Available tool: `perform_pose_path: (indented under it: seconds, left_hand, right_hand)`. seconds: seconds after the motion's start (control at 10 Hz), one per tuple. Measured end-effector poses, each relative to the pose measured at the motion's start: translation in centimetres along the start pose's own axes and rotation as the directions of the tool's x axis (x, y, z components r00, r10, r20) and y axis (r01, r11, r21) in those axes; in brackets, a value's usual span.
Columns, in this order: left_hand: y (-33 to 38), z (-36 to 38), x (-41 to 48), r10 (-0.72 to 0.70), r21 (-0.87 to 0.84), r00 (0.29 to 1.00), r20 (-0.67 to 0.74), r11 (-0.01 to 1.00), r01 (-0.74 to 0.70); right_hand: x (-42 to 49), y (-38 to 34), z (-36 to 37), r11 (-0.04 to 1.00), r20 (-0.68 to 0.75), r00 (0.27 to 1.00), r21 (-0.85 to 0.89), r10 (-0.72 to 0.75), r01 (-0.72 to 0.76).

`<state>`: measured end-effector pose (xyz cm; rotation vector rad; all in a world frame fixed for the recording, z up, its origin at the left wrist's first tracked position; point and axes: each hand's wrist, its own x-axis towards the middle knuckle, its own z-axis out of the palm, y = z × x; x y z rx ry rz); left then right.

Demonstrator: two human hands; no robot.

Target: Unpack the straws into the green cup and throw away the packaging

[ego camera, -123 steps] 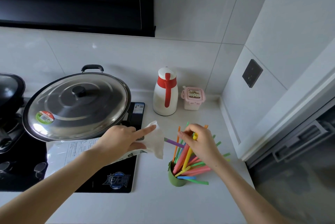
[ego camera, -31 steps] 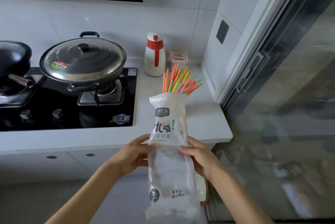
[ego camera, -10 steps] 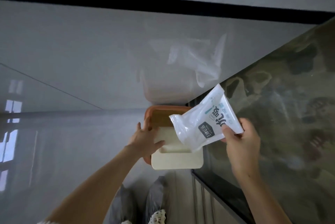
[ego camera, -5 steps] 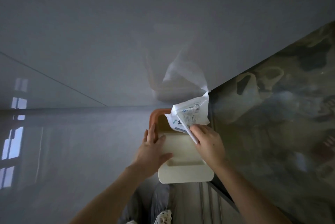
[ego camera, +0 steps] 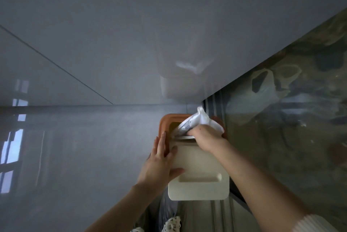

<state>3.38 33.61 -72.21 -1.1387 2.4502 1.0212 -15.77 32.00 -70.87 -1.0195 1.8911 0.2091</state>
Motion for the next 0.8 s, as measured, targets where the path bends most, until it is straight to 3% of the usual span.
perform_pose_path:
  seconds: [0.2,0.3,0.5,0.6,0.8]
  left_hand:
    - [0.3,-0.1,-0.5,-0.007,0.051,0.997,0.071,0.999,0.003]
    - [0.5,-0.8,-0.4,-0.008,0.08,0.993,0.116,0.997,-0.001]
    - [1.1,-2.1,1.3,-0.057,0.13,0.991,0.125,0.991,0.041]
    - [1.4,-2.7,1.9,-0.098,0.141,0.988,0.117,0.987,0.081]
    - [1.6,-3.4,2.4,-0.137,0.144,0.985,0.108,0.982,0.121]
  right_hand:
    - [2.5,-1.2,2.2,0.966,0.02,0.996,-0.249,0.085,-0.077]
    - [1.2,-1.7,1.6,0.967,0.089,0.992,-0.245,0.092,-0.068]
    - [-6.3,0.2,-0.2,0.993,-0.247,0.969,-0.121,-0.025,-0.005]
    - [-9.4,0.6,-0.9,0.991,-0.318,0.947,-0.13,-0.046,0.005]
    - [-12.1,0.3,-0.9,0.994,-0.324,0.945,-0.109,-0.037,0.001]
